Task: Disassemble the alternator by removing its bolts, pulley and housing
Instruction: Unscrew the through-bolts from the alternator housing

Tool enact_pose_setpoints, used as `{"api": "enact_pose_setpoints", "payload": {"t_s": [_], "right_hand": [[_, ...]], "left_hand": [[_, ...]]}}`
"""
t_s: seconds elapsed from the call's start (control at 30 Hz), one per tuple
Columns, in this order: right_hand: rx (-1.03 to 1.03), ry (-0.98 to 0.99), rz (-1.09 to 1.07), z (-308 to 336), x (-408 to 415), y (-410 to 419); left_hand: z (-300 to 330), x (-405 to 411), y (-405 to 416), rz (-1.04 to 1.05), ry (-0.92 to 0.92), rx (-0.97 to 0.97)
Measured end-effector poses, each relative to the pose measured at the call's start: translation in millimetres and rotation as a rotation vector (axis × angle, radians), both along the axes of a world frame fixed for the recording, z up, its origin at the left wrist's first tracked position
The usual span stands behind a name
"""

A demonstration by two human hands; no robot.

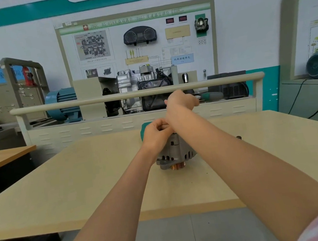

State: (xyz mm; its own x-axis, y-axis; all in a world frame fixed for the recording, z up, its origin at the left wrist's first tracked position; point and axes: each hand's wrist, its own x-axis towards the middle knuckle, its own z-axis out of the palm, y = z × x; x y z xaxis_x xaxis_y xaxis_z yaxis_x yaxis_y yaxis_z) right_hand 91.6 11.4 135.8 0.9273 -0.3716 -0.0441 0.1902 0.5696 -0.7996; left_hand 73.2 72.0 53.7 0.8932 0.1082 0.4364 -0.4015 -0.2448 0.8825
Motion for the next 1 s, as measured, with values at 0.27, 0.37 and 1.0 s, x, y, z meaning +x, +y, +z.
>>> {"api": "enact_pose_setpoints", "payload": {"t_s": [0.27,0.37,1.0], "right_hand": [[-0.326,0.134,0.432,8,6,-18],[-0.341,0.135,0.423,7,5,-19],[-0.363,-0.094,0.254,-15,-1,-17]], "left_hand": [[2,-3,5,-0.11,0.014,-0.049],[2,-3,4,-0.097,0.025,-0.055],[5,-9,7,-0.118,0.032,0.023]]}}
